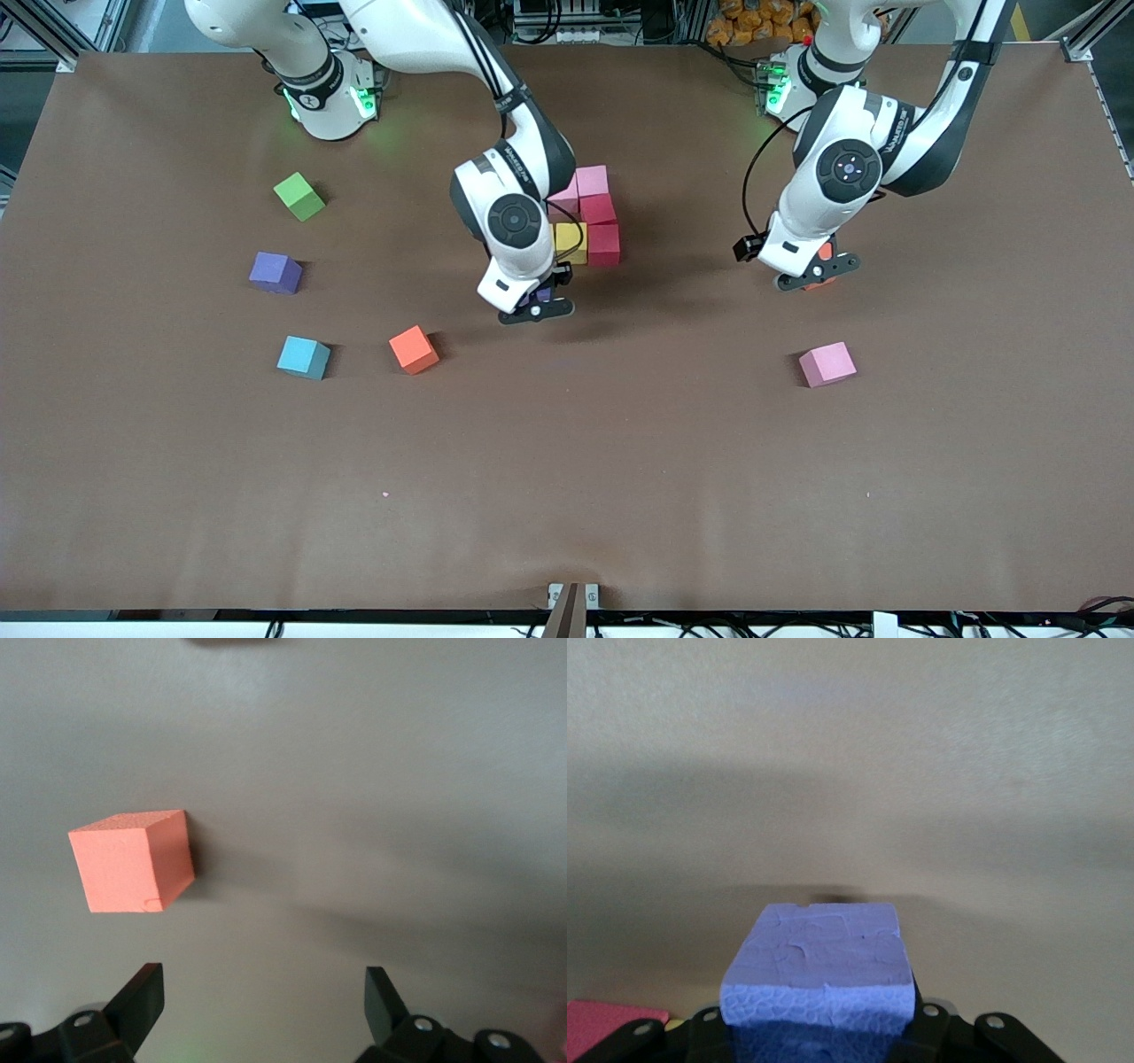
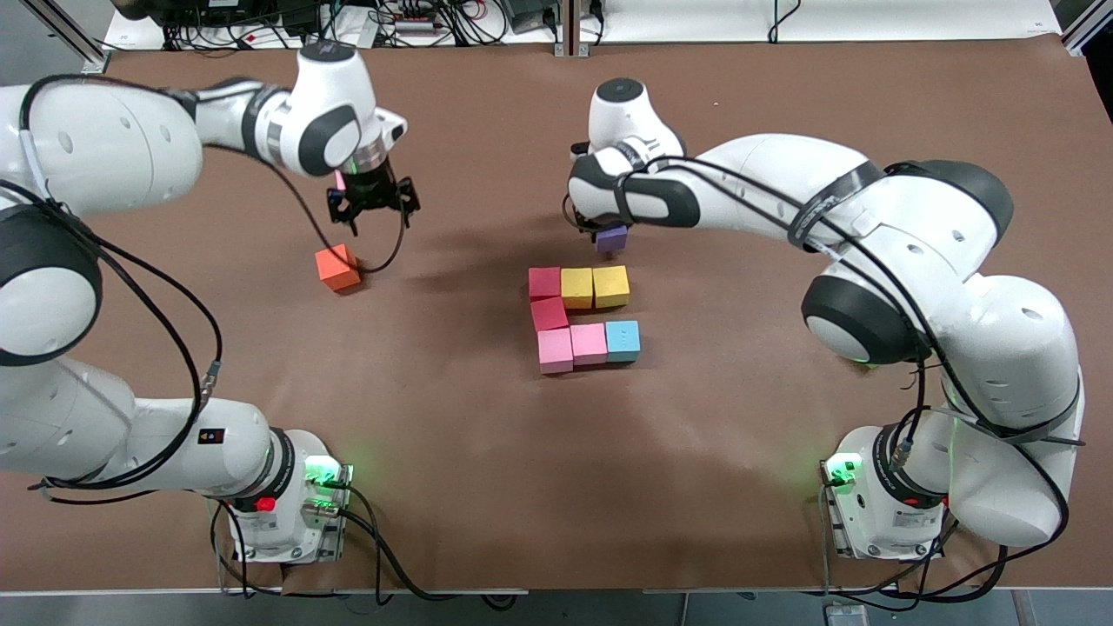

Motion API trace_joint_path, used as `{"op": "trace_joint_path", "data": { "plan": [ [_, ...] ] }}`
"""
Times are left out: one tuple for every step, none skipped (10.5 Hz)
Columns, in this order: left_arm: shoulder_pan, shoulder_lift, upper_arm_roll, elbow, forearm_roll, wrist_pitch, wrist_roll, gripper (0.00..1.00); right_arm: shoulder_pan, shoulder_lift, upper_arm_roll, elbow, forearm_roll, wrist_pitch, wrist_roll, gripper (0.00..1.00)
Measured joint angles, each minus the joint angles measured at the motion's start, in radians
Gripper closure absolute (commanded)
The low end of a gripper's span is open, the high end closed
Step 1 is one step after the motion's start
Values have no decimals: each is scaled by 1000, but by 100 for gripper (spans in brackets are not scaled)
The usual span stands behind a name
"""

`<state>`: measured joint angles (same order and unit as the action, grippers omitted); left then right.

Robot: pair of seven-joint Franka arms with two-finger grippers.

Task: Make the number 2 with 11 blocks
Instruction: 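Place the blue cube on the cluster while the left gripper reaches pink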

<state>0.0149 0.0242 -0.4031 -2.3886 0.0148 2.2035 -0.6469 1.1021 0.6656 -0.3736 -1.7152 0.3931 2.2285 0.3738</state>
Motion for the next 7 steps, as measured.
{"op": "trace_joint_path", "data": {
  "plan": [
    [15,-13,21,-51,0,23,47,0,15,1,0,-20,0,30,19,36],
    [24,-25,57,-91,0,35,98,0,26,1,0,-34,0,42,30,35],
    [32,-34,90,-120,0,47,146,0,32,1,0,-44,0,44,38,33],
    [37,-42,115,-143,0,64,187,0,36,1,0,-50,0,46,53,33],
    [36,-48,146,-158,0,77,225,0,42,0,0,-55,0,46,65,33],
    [36,-50,182,-165,0,81,259,0,51,0,0,-64,0,51,73,33],
    [37,-51,215,-165,0,86,290,0,62,0,0,-78,0,69,79,33]
  ]
}}
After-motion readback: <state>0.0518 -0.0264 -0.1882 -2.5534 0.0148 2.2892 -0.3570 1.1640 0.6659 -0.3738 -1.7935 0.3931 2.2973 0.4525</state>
